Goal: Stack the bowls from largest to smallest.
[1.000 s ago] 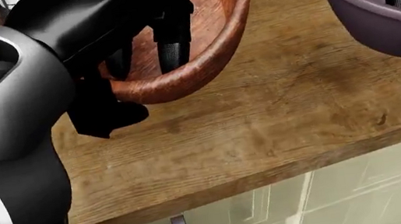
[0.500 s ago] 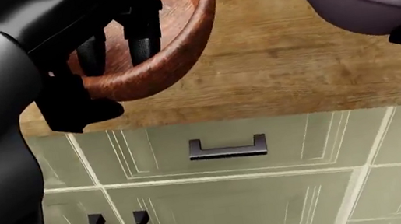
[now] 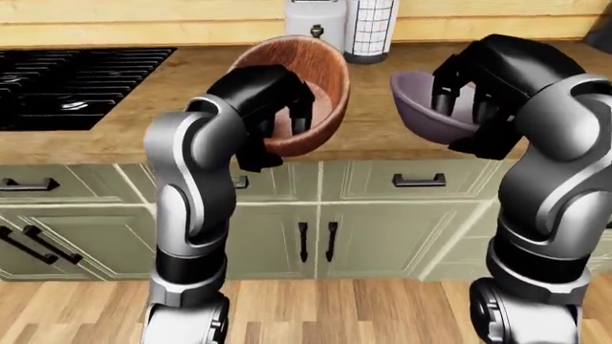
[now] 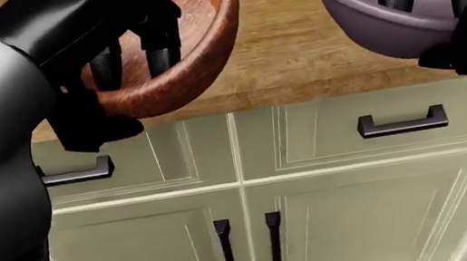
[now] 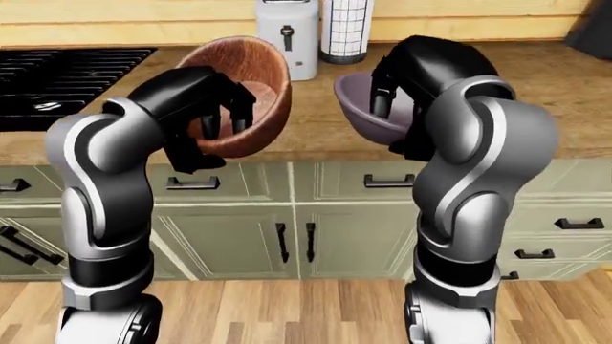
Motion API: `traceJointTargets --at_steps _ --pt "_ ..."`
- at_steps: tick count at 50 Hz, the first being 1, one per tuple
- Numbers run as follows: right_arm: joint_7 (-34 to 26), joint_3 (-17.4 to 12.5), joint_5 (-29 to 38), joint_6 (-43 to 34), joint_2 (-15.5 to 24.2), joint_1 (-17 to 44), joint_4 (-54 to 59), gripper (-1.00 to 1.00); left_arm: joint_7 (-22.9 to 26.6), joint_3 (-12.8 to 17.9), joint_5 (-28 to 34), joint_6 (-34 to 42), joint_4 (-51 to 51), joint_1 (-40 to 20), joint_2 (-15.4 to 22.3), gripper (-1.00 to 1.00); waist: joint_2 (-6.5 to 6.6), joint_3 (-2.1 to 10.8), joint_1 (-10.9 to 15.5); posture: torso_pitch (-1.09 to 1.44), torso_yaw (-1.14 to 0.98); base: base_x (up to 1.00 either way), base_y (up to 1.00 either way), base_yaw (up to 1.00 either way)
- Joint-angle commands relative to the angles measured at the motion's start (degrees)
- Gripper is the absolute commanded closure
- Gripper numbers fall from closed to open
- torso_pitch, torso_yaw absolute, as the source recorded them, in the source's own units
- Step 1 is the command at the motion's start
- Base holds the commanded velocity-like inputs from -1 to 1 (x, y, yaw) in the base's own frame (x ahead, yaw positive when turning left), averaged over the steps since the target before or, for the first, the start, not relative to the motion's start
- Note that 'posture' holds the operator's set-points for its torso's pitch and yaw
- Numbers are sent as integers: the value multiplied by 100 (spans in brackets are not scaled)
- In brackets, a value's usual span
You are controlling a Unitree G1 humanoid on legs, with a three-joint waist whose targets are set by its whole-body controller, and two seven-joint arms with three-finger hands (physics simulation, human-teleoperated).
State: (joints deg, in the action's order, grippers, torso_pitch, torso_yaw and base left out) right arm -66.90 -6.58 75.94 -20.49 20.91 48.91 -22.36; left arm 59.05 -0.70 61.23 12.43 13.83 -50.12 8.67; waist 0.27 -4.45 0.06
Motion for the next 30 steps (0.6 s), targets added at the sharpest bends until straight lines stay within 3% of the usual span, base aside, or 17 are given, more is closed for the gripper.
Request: traceJointTargets --at_steps 1,2,4,5,7,9,12,13,14,15,16,17,24,26,27,28,30 --pt "222 -89 103 -5 61 218 -145 100 -212 49 -16 -63 212 -231 20 100 -15 171 -8 0 0 0 88 0" --pt "252 -96 102 -3 61 220 -119 100 -224 38 -21 -71 207 -220 11 100 -75 183 -4 0 0 0 89 0" --pt "276 -102 100 -5 60 209 -103 100 -264 35 -37 -107 143 -228 17 100 -373 287 -65 0 0 0 89 0" --pt "291 -107 90 -7 61 212 -91 100 -252 35 -32 -101 153 -225 15 100 -261 258 -76 0 0 0 89 0" --pt "292 -115 76 -17 70 228 -87 100 -254 34 -30 -111 147 -217 18 100 -381 364 -60 0 0 0 88 0" --pt "298 -119 64 -12 93 241 -78 100 -295 27 -32 -136 97 -224 11 100 -373 364 -52 0 0 0 89 0" --pt "340 -116 55 -7 95 220 -61 100 -283 30 -31 -145 96 -236 15 100 3 216 -84 0 0 0 88 0" --pt "320 -110 60 -14 95 226 -77 100 -275 35 -29 -141 103 -239 17 100 304 307 -82 0 0 0 89 0" --pt "353 -111 71 -1 110 240 -52 100 -270 38 -30 -142 114 -236 20 100 713 425 -29 0 0 0 89 0" --pt "362 -111 71 8 121 263 -32 100 -273 39 -30 -157 113 -235 31 100 254 236 -32 0 0 0 88 0" --pt "350 -108 71 11 126 289 -22 100 -275 40 -29 -160 102 -249 33 100 315 228 1 0 0 0 88 0" --pt "333 -99 82 4 120 305 -32 100 -283 43 -31 -162 84 -262 33 100 281 269 37 0 0 0 89 0" --pt "386 -80 97 47 110 354 20 100 -221 42 -22 -97 164 -281 14 100 -149 166 6 0 0 0 89 0" --pt "440 -68 105 56 80 322 36 100 -276 43 -45 -137 114 -251 20 100 -358 235 1 0 0 0 88 0" --pt "454 -62 114 57 64 305 34 100 -277 49 -50 -131 113 -259 22 100 -385 285 -87 0 0 0 90 0" --pt "464 -65 112 58 58 313 34 100 -270 52 -55 -128 118 -262 28 100 -400 190 140 0 0 0 0 97" --pt "438 -61 123 49 51 341 9 100 -258 55 -64 -120 137 -265 34 100 -68 235 160 0 0 0 0 100"
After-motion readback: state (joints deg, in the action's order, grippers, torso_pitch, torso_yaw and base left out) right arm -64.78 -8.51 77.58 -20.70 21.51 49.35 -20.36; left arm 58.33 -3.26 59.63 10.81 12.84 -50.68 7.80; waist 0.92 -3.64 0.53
